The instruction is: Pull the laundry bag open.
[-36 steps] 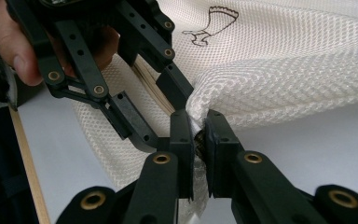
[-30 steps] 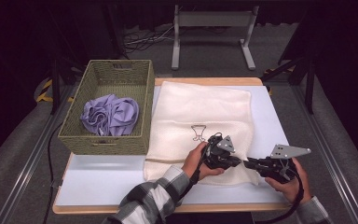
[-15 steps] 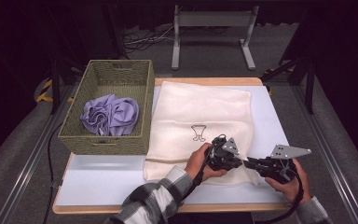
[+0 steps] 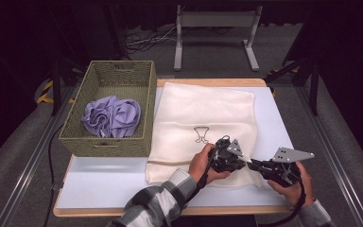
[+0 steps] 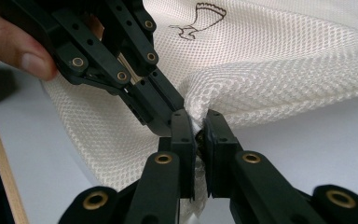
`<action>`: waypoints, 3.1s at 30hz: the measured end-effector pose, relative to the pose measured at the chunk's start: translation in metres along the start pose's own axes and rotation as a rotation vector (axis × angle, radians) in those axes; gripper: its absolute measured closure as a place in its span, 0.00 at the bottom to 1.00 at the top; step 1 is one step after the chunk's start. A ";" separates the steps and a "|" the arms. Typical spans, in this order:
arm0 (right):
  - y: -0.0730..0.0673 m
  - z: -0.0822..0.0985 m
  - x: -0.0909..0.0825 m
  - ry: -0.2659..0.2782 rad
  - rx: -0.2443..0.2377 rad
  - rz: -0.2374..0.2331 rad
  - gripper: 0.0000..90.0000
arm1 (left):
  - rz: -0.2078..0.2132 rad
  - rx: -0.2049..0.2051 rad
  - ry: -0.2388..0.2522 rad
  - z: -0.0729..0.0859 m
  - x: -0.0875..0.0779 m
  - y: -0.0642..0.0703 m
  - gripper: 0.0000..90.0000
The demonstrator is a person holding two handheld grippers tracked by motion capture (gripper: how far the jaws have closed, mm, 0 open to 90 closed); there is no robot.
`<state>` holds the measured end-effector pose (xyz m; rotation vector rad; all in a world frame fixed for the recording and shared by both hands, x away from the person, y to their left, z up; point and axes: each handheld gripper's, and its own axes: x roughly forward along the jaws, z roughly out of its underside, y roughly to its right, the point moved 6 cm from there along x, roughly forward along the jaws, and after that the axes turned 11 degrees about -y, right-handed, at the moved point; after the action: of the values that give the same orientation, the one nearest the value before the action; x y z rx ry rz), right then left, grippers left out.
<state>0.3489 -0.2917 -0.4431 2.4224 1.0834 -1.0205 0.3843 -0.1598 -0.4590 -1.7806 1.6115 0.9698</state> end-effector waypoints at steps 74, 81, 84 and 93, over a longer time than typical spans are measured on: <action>0.031 0.011 -0.002 -0.026 0.105 0.148 0.94 | -0.056 -0.094 -0.111 0.072 -0.047 -0.028 0.97; 0.032 0.011 -0.001 -0.027 0.110 0.152 0.94 | -0.065 -0.099 -0.113 0.081 -0.054 -0.028 0.97; 0.032 0.011 -0.001 -0.028 0.108 0.152 0.94 | -0.071 -0.103 -0.122 0.084 -0.055 -0.029 0.97; 0.032 0.011 -0.002 -0.024 0.112 0.156 0.94 | -0.083 -0.110 -0.129 0.095 -0.064 -0.029 0.97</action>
<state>0.3669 -0.3200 -0.4502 2.5288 0.8347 -1.0818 0.3971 -0.0424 -0.4660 -1.8029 1.4183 1.1288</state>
